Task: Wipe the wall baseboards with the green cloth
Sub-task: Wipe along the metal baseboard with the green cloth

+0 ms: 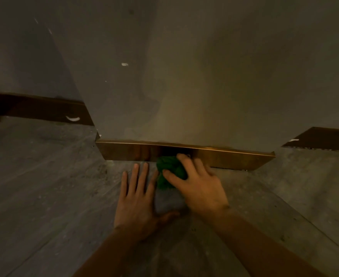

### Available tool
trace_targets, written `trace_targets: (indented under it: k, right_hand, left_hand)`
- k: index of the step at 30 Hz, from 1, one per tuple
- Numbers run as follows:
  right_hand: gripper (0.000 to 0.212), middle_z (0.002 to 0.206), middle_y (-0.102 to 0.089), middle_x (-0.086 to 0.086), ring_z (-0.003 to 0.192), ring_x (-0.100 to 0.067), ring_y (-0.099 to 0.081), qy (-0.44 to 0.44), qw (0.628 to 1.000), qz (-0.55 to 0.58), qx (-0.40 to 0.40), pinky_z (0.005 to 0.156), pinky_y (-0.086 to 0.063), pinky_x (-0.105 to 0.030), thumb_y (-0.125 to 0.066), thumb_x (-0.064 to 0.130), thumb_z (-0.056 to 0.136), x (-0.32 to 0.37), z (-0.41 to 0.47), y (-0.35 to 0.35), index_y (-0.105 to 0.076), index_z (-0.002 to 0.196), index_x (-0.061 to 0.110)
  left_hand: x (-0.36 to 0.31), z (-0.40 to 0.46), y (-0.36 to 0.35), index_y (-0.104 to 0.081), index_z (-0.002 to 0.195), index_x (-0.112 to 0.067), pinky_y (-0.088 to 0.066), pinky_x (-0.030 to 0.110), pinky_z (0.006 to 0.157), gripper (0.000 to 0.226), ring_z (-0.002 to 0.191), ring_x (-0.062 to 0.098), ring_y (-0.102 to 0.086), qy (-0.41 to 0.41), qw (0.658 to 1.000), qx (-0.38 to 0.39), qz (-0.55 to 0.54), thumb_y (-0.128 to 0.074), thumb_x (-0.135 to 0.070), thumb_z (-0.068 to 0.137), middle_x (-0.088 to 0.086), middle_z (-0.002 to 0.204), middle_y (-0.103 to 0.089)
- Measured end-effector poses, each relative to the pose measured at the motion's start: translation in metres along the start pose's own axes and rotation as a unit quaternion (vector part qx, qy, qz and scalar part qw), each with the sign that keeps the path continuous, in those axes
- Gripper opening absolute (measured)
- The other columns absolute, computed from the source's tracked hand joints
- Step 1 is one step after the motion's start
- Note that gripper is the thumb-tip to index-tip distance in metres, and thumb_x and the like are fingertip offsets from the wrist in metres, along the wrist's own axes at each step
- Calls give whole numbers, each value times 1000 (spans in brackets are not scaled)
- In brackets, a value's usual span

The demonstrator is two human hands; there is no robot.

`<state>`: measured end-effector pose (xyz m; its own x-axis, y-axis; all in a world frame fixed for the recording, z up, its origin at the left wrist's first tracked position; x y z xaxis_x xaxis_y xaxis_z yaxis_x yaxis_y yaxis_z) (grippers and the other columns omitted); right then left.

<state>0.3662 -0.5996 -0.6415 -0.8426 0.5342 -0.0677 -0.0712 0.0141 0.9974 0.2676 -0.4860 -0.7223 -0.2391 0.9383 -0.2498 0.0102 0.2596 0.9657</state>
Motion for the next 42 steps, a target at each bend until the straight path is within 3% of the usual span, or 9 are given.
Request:
trace_targets:
  k: [5,9,16,23,29,34,42]
  right_hand:
    - [41,136,-51,-14,104,-36,-52,75,992,-79,-67,77,-48,-47,-56,22,87,22,26,-3,-58,127,26]
    - [28,130,-53,-13,97,-34,-55,101,982,-142,-73,75,-47,-45,-41,15,98,25,33,-12,-59,121,15]
    - [26,128,-41,-19,97,-40,-49,114,978,-175,-10,70,-47,-50,-42,10,97,-1,25,-21,-57,118,5]
    - [34,125,-39,-19,95,-41,-51,64,980,-184,37,69,-47,-51,-42,10,87,-36,1,-14,-65,112,6]
    - [25,122,-49,-18,94,-40,-51,-2,973,-209,97,68,-47,-49,-59,11,84,-68,-24,-10,-67,107,10]
    - [38,131,-41,-18,103,-40,-48,-40,962,-223,150,75,-45,-50,-50,9,83,-88,-43,-3,-63,118,13]
    - [56,143,-26,-15,114,-34,-40,-131,949,-192,212,82,-45,-43,-68,18,83,-112,-69,6,-47,135,20]
  left_hand:
    - [0,0,1,-17,157,-6,-12,63,121,126,154,34,9,10,1000,17,22,-28,-99,73,17,168,1]
    - [-1,2,1,-23,156,-4,-16,65,120,126,154,35,2,2,1000,7,19,-32,-99,73,18,167,-7]
    - [-1,1,0,-6,160,-13,-12,64,121,128,154,33,8,11,1000,11,15,-29,-102,70,15,168,0]
    - [0,1,0,-9,160,-17,-12,65,120,123,155,32,5,9,1000,3,-9,-34,-99,72,12,169,-5]
    - [1,1,2,-4,160,-20,-9,63,122,122,154,30,11,14,1000,3,-1,-29,-100,72,10,169,1]
    - [-1,1,6,-1,160,-19,-7,63,122,121,154,30,12,11,1000,4,1,-29,-99,73,10,169,4]
    - [-4,1,4,-5,160,-19,-11,64,121,121,155,31,7,4,1000,1,-9,-33,-99,73,11,169,-1]
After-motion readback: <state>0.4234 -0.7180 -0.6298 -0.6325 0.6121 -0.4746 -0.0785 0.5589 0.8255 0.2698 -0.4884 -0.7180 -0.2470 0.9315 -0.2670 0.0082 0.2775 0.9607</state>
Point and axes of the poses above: each hand's wrist, its own z-axis towards the middle knuckle, its own y-axis out of the back of the hand, x = y × z, the point moved 5 cm from there along z, towards the middle knuckle
